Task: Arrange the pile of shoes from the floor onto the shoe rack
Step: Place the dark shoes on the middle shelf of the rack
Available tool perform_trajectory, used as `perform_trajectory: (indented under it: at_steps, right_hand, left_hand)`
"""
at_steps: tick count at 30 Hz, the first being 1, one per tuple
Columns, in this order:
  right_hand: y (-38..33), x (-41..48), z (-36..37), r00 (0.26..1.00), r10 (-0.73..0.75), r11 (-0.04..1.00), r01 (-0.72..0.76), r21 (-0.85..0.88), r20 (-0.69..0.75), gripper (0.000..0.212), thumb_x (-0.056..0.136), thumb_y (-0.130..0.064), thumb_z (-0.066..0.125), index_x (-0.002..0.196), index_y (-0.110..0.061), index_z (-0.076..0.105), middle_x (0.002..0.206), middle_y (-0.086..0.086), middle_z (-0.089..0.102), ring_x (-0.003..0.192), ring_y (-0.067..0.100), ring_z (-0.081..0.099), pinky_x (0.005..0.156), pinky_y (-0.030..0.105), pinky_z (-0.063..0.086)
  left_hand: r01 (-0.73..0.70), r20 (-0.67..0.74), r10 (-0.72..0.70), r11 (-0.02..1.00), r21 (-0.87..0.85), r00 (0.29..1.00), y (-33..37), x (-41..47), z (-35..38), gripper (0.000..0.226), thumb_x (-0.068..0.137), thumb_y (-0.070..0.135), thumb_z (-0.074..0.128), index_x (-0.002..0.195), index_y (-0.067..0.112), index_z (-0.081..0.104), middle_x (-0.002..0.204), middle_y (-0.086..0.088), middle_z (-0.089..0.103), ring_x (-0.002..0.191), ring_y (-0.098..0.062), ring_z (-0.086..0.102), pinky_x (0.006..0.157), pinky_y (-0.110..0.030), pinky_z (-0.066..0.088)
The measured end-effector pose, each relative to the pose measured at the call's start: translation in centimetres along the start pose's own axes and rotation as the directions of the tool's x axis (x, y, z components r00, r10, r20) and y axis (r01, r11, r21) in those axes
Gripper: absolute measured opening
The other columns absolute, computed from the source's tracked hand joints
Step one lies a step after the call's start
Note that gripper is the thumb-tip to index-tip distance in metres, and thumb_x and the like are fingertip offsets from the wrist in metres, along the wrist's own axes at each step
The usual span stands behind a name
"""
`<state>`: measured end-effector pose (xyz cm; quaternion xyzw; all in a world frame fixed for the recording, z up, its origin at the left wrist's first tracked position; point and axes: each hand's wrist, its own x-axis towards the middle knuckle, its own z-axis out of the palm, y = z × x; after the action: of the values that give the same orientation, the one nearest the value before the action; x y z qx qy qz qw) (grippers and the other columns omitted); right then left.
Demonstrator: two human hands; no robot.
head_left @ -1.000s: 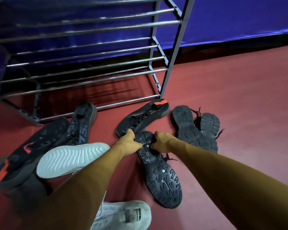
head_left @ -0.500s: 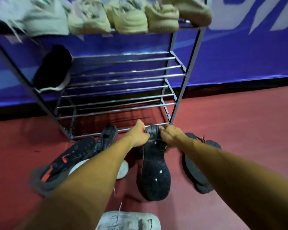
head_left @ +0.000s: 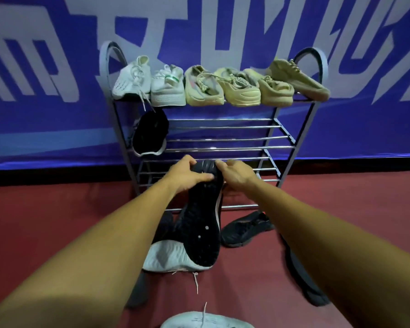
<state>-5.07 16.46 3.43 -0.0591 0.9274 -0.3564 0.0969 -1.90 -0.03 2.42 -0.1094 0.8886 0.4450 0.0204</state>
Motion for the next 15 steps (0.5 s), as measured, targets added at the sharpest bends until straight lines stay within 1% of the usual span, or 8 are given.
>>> perform_trajectory:
  at_steps: [1, 3, 6, 9, 11, 12, 14, 15]
  right_hand:
    - [-0.4, 0.1, 0.2, 1.000, -0.026, 1.000, 0.026, 0.003, 0.002, 0.052, 0.104, -0.052, 0.036, 0.110, -0.008, 0.065, 0.119, 0.019, 0.068, 0.113, 0.038, 0.062, 0.088, 0.035, 0.044]
    - [-1.1, 0.2, 0.2, 0.997, -0.083, 0.996, 0.083, 0.026, -0.012, 0.054, 0.100, -0.059, 0.039, 0.098, -0.011, 0.064, 0.101, 0.018, 0.072, 0.099, 0.038, 0.068, 0.087, 0.038, 0.051]
    - [-1.7, -0.1, -0.3, 0.994, -0.110, 0.992, 0.111, 0.061, -0.024, 0.053, 0.096, -0.065, 0.045, 0.080, -0.016, 0.059, 0.076, 0.008, 0.069, 0.075, 0.026, 0.068, 0.067, 0.033, 0.048]
    - [-2.1, -0.4, -0.6, 0.989, -0.144, 0.989, 0.145, 0.033, -0.033, 0.059, 0.094, -0.065, 0.047, 0.081, -0.011, 0.064, 0.071, 0.007, 0.069, 0.069, 0.023, 0.066, 0.068, 0.036, 0.049]
    - [-2.3, -0.2, -0.7, 0.981, -0.183, 0.982, 0.186, 0.042, -0.064, 0.056, 0.093, -0.063, 0.051, 0.079, -0.011, 0.063, 0.070, 0.008, 0.069, 0.069, 0.026, 0.067, 0.072, 0.041, 0.055]
    - [-2.4, -0.1, -0.7, 0.976, -0.199, 0.978, 0.204, 0.049, -0.082, 0.053, 0.093, -0.063, 0.052, 0.077, -0.012, 0.062, 0.069, 0.007, 0.069, 0.068, 0.026, 0.067, 0.072, 0.041, 0.055]
    - [-2.5, 0.0, -0.8, 0.970, -0.212, 0.973, 0.221, 0.067, -0.120, 0.051, 0.090, -0.064, 0.055, 0.073, -0.016, 0.058, 0.065, 0.004, 0.068, 0.067, 0.022, 0.066, 0.070, 0.038, 0.052]
    - [-2.6, 0.0, -0.8, 0.966, -0.219, 0.969, 0.232, 0.088, -0.136, 0.051, 0.088, -0.065, 0.057, 0.072, -0.017, 0.057, 0.064, 0.002, 0.068, 0.068, 0.020, 0.067, 0.070, 0.037, 0.052]
  left_hand:
    - [-0.008, -0.005, 0.008, 0.999, -0.040, 1.000, -0.6, 0.3, -0.4, 0.055, 0.072, 0.047, 0.085, 0.110, 0.020, 0.055, 0.109, 0.001, 0.066, 0.097, -0.018, 0.062, 0.076, -0.030, 0.047]
    - [-0.010, 0.009, 0.012, 0.991, -0.135, 1.000, -1.2, 0.5, -1.1, 0.057, 0.068, 0.049, 0.087, 0.109, 0.021, 0.058, 0.113, -0.002, 0.067, 0.102, -0.019, 0.065, 0.089, -0.036, 0.052]
    - [0.013, 0.039, -0.005, 0.974, -0.227, 0.999, -1.7, 0.5, -1.9, 0.087, 0.045, 0.063, 0.084, 0.118, 0.025, 0.056, 0.124, -0.001, 0.064, 0.108, -0.019, 0.066, 0.098, -0.041, 0.053]
    - [0.032, 0.039, -0.023, 0.968, -0.248, 0.999, -1.8, 0.3, -2.0, 0.088, 0.040, 0.067, 0.081, 0.113, 0.028, 0.052, 0.119, -0.001, 0.064, 0.105, -0.017, 0.065, 0.094, -0.038, 0.053]
    - [0.025, 0.054, -0.010, 0.957, -0.288, 0.998, -1.9, 0.4, -2.0, 0.083, 0.047, 0.066, 0.082, 0.115, 0.027, 0.055, 0.114, 0.000, 0.069, 0.100, -0.015, 0.066, 0.081, -0.032, 0.050]
    - [0.014, 0.063, 0.007, 0.946, -0.324, 0.998, -2.0, 0.4, -2.0, 0.079, 0.054, 0.062, 0.084, 0.119, 0.025, 0.057, 0.112, 0.000, 0.071, 0.098, -0.014, 0.068, 0.079, -0.030, 0.048]
    - [-0.018, 0.058, 0.044, 0.923, -0.384, 0.997, -2.0, 0.6, -2.2, 0.073, 0.063, 0.053, 0.086, 0.124, 0.021, 0.060, 0.110, 0.002, 0.074, 0.098, -0.011, 0.069, 0.085, -0.030, 0.049]
    - [-0.032, 0.041, 0.053, 0.914, -0.404, 0.998, -2.0, 0.7, -2.4, 0.074, 0.063, 0.053, 0.087, 0.125, 0.022, 0.062, 0.111, 0.003, 0.074, 0.100, -0.010, 0.069, 0.086, -0.029, 0.048]
